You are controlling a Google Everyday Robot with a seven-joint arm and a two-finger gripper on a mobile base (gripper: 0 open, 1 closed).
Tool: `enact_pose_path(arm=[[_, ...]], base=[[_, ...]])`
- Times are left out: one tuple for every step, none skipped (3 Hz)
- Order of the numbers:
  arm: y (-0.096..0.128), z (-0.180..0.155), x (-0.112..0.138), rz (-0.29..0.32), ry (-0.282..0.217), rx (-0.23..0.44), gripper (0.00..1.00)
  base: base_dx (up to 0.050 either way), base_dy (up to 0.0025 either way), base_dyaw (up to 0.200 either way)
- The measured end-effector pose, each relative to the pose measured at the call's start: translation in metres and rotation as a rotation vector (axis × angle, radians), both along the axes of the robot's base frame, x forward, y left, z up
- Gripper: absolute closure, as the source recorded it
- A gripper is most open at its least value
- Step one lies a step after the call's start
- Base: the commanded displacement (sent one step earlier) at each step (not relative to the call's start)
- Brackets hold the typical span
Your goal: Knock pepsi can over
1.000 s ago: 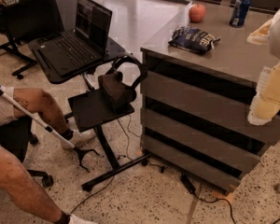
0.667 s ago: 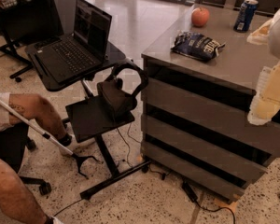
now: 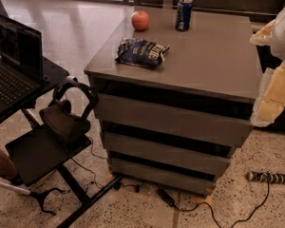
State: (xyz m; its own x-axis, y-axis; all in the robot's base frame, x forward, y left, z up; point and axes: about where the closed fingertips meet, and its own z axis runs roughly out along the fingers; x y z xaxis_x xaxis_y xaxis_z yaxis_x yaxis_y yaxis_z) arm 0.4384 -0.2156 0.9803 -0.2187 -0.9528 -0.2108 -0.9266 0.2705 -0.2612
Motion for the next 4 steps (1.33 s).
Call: enact_pose_path(arm=[[0.0000,0.0000,0.0000,0.000,0.000,0.000,0.00],[0.0000,0.0000,0.0000,0.000,0.000,0.000,0.00],[0.0000,0.0000,0.0000,0.000,0.000,0.000,0.00],[0.0000,0.0001,0.0000,0.000,0.000,0.000,0.00]], base=[[0.037,0.00246,0.132],[0.050,0.00000,0.000],[0.037,-0.00248,-0.134],[0.034,-0.00255,-0.148]])
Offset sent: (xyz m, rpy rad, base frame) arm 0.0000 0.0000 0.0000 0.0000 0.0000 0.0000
